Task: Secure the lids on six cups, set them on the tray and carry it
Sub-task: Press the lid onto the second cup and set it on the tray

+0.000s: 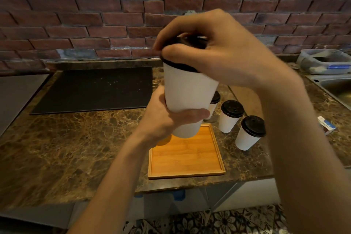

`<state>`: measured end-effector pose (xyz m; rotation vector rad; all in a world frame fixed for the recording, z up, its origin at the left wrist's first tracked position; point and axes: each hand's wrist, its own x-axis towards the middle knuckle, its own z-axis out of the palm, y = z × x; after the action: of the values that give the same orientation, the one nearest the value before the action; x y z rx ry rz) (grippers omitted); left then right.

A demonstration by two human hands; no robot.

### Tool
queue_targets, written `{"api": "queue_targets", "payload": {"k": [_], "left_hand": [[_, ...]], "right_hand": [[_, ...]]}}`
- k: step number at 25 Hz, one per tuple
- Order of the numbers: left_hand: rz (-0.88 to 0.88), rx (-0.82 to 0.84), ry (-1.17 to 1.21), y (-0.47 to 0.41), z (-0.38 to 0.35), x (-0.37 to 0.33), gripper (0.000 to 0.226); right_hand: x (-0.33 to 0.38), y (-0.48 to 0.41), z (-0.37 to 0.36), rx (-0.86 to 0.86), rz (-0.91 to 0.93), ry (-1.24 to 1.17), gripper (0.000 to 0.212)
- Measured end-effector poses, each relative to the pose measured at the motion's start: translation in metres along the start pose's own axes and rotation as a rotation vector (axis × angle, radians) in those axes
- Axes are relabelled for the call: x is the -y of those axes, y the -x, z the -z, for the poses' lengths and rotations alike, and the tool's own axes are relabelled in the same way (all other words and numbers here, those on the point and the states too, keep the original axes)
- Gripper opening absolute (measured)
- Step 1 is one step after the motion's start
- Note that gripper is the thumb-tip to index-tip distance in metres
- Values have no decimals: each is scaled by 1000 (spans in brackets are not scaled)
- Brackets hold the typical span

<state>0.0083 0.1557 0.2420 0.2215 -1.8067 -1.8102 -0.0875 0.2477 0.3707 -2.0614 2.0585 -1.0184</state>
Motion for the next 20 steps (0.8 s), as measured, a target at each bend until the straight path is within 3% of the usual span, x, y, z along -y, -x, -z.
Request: {"api": "queue_targets", "payload": {"k": [3,7,11,16,20], "left_hand": [[-14,116,63,-1,4,-1,75],[-12,114,55,-1,3,1,71],[-19,-6,-2,0,0,1,66],[-17,-44,-34,-2,0,-1,64],[15,-102,-2,-4,3,3,77]], "right_hand": [[-12,3,10,111,153,-184,21],[-14,0,8,92,149,-202,23],[-21,9,4,-56,95,-165,37],[-29,24,-1,-227,-22,-231,62],[-45,40,-3,-360,-150,-341,70]]}}
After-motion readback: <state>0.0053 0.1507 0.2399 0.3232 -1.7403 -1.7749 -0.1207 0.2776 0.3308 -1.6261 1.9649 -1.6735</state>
